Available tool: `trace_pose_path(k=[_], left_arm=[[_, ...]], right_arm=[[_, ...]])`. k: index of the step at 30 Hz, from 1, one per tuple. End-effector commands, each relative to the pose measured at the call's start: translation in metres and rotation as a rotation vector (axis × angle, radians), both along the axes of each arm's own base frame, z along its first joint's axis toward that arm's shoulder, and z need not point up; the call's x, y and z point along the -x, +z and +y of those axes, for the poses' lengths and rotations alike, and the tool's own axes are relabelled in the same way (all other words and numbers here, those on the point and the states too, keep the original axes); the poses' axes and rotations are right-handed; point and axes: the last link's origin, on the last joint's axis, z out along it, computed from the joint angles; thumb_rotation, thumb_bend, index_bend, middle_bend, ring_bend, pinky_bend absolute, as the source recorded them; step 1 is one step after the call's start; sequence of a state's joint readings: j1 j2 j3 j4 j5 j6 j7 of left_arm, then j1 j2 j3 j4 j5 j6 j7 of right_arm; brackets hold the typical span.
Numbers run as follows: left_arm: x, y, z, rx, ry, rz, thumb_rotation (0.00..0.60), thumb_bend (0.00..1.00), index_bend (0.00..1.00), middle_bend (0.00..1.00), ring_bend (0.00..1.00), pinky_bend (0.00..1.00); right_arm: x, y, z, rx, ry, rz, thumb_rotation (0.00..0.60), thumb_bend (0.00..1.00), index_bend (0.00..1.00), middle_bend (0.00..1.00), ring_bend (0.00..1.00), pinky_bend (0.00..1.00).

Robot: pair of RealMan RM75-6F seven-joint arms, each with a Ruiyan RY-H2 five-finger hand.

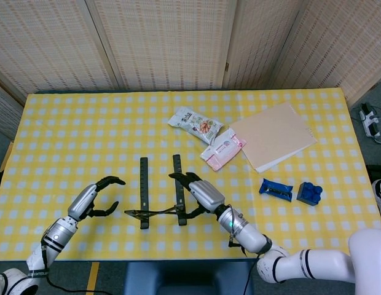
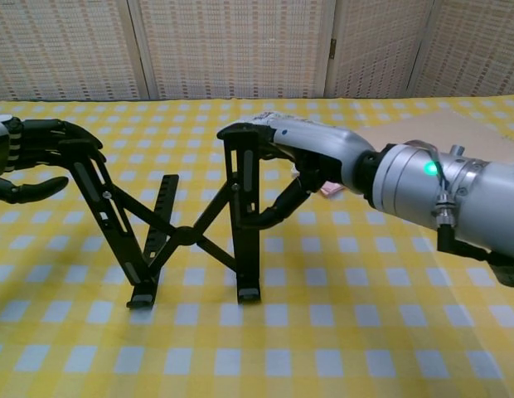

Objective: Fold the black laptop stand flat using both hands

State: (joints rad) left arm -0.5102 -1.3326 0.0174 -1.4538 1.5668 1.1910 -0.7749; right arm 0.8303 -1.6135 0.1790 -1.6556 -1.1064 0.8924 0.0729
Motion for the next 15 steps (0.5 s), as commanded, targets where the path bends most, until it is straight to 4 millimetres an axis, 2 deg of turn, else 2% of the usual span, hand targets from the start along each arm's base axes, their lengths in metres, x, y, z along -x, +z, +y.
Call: trace_pose_path(k=[1,9,15], left_arm=[[0.001,0.005,0.001,-0.02,0.004,0.001,0.6,0.47,0.28,0.29,0.17,0.2],[0.006,0.018,0.006,-0.061,0.005,0.031,0.6,0.47,0.28,0.29,0.16,0.2],[0.012,0.03,0.016,-0.092,-0.007,0.116,0.6,0.47,0.28,0.29,0.16,0.19]], right_arm=[[-0.01,-0.005,-0.014,0.063,-0.042,-0.022,0.6,0.24,0.0,0.07,0.12,0.02],[-0.017,-0.004,-0.044,0.237,-0.136,-0.059,0.6,0.24,0.0,0.02,0.09,0.0],[-0.006,0.019,-0.052,0.395,-0.094,-0.076,0.6,0.24,0.0,0.0,0.01,0.0]])
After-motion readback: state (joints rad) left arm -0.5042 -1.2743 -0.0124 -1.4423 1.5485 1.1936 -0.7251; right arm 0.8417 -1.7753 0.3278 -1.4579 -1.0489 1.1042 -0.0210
